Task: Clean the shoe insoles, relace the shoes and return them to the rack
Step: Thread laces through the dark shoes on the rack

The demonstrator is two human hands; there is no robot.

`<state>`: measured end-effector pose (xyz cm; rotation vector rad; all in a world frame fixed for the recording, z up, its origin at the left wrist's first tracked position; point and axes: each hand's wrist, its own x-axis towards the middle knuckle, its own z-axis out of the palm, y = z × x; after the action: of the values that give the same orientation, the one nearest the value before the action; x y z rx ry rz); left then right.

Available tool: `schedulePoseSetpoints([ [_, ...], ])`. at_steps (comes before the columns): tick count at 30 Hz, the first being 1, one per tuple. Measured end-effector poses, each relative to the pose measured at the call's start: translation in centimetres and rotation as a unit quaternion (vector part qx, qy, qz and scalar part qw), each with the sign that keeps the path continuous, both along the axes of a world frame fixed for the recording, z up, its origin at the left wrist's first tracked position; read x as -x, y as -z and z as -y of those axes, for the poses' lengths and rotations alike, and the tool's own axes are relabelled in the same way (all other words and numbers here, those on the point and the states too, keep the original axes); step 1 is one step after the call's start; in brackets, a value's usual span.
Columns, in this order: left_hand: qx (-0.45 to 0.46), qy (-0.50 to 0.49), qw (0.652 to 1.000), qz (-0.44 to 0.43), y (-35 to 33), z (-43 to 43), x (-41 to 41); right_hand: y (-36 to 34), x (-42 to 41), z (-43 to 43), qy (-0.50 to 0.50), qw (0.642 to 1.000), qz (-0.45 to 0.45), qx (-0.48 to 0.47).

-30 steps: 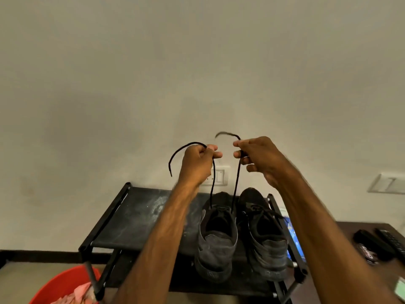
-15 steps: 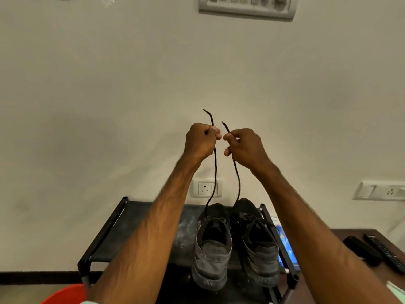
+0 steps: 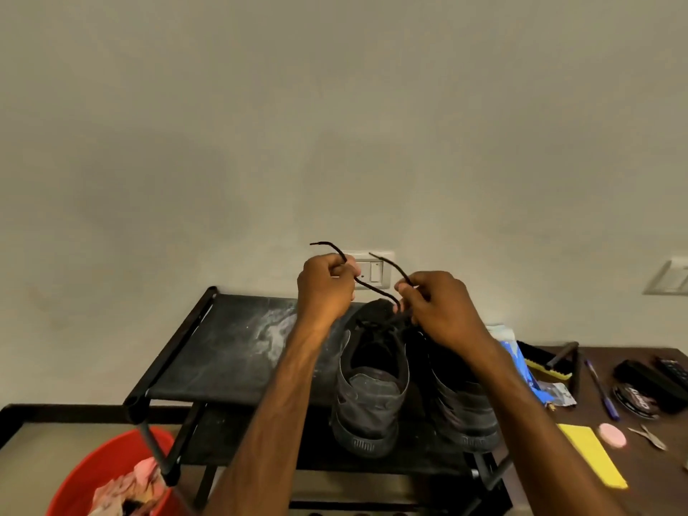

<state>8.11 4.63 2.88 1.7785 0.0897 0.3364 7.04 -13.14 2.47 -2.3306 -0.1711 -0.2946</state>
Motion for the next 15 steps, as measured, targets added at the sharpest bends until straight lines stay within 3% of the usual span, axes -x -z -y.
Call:
schedulePoseSetpoints([
  [6, 0.023, 0.021, 0.999, 0.033, -1.7, 0.3, 0.5, -1.2, 0.0, -0.4, 0.004, 0.999, 0.034, -0.007],
  [9, 0.023, -0.039, 0.998, 0.035, -1.8, 0.0, 0.9, -1.0, 0.5, -0.4, 0.019, 0.999, 0.025, -0.019],
  [12, -0.101, -0.127, 0.987, -0.011, -1.4, -1.4, 1.7, -0.8, 1.4, -0.4, 0.063, 0.997, -0.019, 0.031],
  [15, -0.309, -0.165, 0.925, -0.145, -0.8, -2.1, 3.4, -0.7, 2.9, -0.8, 0.113, 0.989, -0.011, 0.098],
])
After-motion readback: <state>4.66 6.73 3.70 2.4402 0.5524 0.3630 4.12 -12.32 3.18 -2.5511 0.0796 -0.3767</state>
